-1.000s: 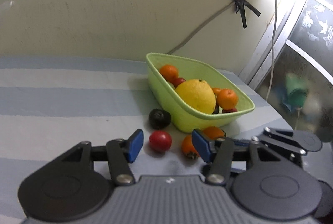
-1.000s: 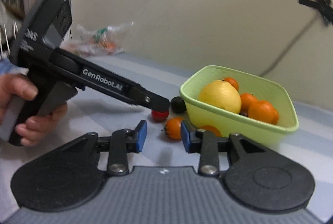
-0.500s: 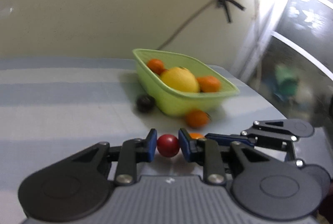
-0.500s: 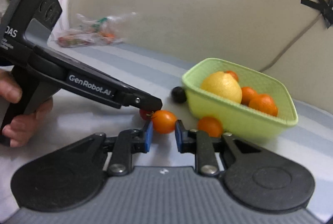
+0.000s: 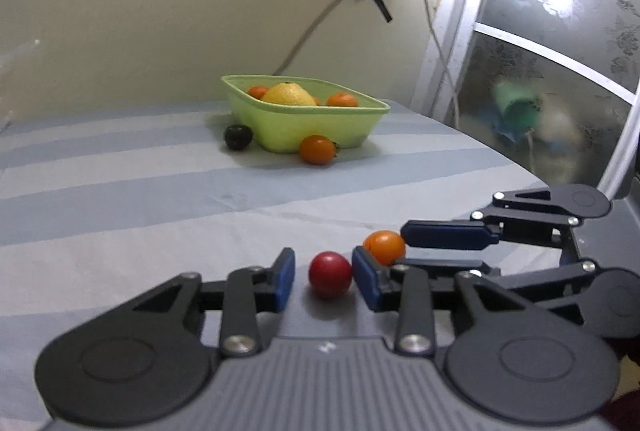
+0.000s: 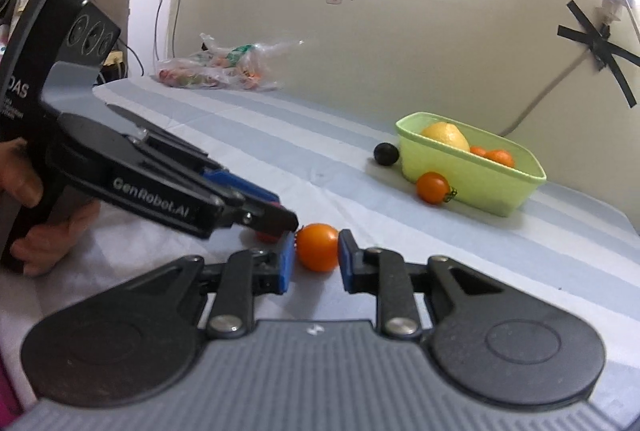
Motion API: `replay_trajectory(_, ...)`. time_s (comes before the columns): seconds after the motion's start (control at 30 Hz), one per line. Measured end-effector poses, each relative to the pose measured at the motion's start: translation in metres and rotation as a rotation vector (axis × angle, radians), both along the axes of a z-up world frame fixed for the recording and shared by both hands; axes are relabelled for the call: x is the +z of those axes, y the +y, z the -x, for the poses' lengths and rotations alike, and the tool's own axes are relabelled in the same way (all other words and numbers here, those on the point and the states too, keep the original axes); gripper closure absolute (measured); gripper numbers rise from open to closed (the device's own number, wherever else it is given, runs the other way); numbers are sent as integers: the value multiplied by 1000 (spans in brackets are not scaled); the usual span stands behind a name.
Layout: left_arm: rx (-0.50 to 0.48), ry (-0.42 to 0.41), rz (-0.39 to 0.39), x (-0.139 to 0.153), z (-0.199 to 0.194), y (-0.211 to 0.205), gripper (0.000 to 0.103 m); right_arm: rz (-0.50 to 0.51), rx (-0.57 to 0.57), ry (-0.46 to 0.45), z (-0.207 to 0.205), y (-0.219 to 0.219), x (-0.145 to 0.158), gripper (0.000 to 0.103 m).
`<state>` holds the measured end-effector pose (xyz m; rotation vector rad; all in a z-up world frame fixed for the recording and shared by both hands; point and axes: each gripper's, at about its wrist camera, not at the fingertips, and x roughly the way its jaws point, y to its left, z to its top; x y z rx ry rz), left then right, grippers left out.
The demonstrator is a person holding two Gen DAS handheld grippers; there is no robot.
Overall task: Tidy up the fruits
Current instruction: 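Grasp a red tomato with the left gripper while the right grasps an orange tomato, then carry both tomatoes over the basket and open both grippers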
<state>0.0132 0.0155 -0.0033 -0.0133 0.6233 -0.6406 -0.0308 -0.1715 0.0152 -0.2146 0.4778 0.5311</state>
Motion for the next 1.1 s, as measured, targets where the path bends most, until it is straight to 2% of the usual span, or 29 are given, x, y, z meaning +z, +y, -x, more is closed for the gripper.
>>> replay_trajectory(0.07, 12, 14, 0, -1, -2, 1, 58, -2, -12, 13, -5, 0, -3, 69)
replay_trajectory(0.13, 16, 30, 10, -2, -4, 3, 57, -15, -15, 45, -9, -3, -6, 59)
replay_trajectory(0.17, 17, 32, 13, -2, -4, 4, 57, -25, -19, 55, -9, -4, -6, 59)
replay_trajectory(0.4, -31, 18, 12, -2, 0, -3, 78, -105, -43, 154, -26, -13, -9, 59)
replay_trajectory(0.47, -31, 7, 0, -2, 2, -5, 78, -158, -50, 184, -32, -20, -9, 62)
replay_trajectory(0.53, -30, 11, 3, -2, 1, -4, 78, -187, -66, 199, -36, -24, -9, 73)
replay_trajectory(0.6, -27, 17, 9, -2, 1, -3, 78, -211, -73, 210, -37, -26, -9, 74)
replay_trajectory(0.77, -15, 34, 24, 0, 2, -2, 78, -225, -95, 194, -24, -31, -4, 74)
replay_trajectory(0.9, -43, 59, 53, 8, -6, -5, 78, -220, -79, 180, -17, -45, 4, 74)
replay_trajectory(1.0, -54, 60, 73, 22, -25, -12, 78, -235, -138, 128, -25, -69, 25, 74)
replay_trajectory(1.1, -62, 22, 110, 50, -53, -19, 78, -264, -188, 37, -38, -98, 61, 74)
